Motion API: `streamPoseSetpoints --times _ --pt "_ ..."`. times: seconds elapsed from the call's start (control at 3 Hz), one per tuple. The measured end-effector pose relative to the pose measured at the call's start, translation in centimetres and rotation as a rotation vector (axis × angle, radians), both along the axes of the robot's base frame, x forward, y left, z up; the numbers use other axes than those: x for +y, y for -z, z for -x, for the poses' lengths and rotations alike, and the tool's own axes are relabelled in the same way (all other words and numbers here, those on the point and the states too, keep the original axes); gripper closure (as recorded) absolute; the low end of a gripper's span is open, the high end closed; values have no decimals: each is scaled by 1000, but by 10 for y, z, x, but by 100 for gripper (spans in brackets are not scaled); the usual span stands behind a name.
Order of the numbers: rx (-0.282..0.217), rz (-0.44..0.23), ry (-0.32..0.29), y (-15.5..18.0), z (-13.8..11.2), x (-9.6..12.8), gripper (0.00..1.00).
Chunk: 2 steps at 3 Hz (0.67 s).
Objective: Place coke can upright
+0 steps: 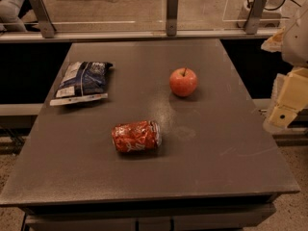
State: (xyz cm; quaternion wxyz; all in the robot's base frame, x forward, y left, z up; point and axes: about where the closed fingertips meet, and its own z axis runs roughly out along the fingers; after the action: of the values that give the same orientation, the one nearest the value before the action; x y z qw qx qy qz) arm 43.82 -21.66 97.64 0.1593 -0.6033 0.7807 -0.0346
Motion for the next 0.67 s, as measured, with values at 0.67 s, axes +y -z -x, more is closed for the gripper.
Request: streamPoseSetpoints --times 0.67 --pt "11 -48 -124 5 -7 62 0"
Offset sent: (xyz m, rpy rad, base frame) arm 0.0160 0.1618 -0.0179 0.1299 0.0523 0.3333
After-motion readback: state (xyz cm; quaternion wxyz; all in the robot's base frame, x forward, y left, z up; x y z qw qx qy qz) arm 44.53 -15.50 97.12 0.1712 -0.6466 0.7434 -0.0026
